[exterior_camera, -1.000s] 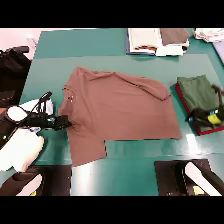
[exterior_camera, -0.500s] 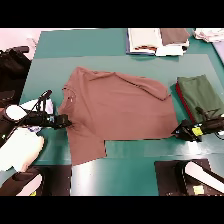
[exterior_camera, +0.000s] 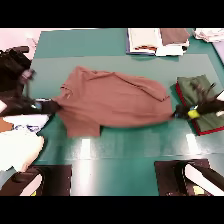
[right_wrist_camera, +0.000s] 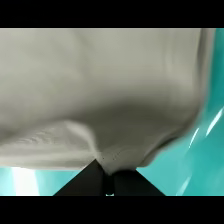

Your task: Fold the shirts.

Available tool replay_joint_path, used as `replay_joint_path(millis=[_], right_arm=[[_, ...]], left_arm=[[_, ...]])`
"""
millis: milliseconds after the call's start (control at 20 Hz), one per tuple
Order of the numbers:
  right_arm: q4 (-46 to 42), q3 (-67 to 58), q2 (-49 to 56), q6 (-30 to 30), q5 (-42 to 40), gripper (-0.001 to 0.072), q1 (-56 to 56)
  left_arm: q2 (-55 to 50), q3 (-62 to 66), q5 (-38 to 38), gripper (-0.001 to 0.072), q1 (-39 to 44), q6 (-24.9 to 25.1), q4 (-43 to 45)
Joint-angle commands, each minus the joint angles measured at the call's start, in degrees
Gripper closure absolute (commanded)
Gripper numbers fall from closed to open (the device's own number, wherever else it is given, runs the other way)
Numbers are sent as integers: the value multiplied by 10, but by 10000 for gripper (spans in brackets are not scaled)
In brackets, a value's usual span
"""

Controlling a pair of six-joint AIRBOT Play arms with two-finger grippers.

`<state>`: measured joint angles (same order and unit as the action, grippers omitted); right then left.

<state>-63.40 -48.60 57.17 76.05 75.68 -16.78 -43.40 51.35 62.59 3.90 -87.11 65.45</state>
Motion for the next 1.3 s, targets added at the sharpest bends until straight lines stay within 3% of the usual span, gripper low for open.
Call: replay_joint_path(millis=[0,250,500,600,750,850,950,1100,1250], right_arm=[[5,-168,-81,0,-11,688,28],[4,-411,-158,0,-34,688,-2],[5,-540,-166,11,29,688,-73],[9,-587,-139,19,71,688,-84],[9,-634,-81,30,122,688,-73],[7,-626,-39,30,137,688,-48],[-14,-583,3,37,140,688,-16],[-94,-483,74,41,137,688,41],[-117,-388,149,41,97,688,72]], left_arm=[[67,181,9,684,0,-16,69],[74,474,2,684,0,-34,76],[72,586,-40,684,0,-42,76],[64,588,-40,684,0,-41,81],[15,588,47,684,0,-39,91],[-45,575,119,683,0,-39,90],[-104,530,144,683,0,-24,90],[-185,428,117,682,0,-24,90],[-270,337,34,682,0,-5,90]])
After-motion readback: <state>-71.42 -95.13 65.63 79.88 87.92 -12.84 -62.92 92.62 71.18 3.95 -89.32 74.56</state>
